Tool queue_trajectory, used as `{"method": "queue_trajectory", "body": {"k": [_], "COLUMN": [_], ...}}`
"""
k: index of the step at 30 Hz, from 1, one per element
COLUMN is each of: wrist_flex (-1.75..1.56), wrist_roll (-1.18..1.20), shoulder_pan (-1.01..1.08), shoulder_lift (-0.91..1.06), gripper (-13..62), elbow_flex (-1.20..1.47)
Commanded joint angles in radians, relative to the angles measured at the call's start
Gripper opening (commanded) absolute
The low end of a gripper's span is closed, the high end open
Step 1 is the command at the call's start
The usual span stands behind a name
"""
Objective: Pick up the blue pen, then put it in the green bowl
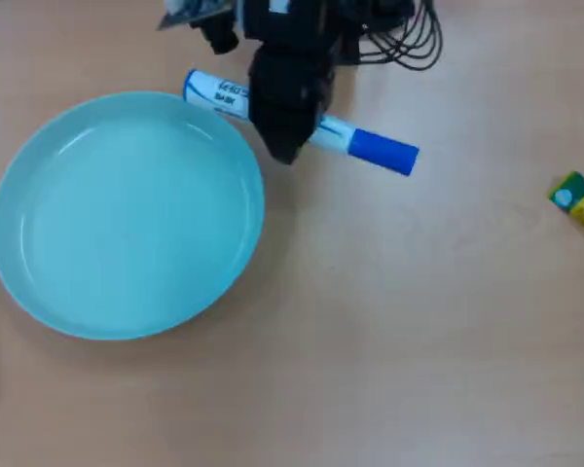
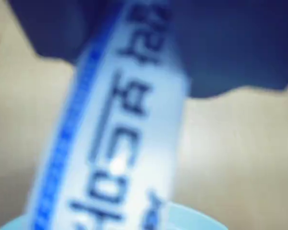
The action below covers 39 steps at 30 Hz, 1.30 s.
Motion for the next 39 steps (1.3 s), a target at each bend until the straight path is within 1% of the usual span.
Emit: {"method": "queue_trajectory", "body": {"k": [1, 9, 17, 22, 31, 39], "wrist_flex": [-0.055, -0.083, -0.295, -0.368, -0.400, -0.462], "wrist_roll": [-0.002, -0.003, 0.000, 0.006, -0.002, -0.002], "shoulder_pan": [0.054, 0.272, 0.334, 0.354, 0.462, 0.479], "shoulder_lift": [0.075, 0.187, 0.245, 0.241, 0.233, 0.078], "gripper": [-6.1, -6.1, -6.1, -6.0, -5.4, -5.5], "elbow_flex": [-0.021, 0.095, 0.215, 0.255, 0.336, 0.357]}}
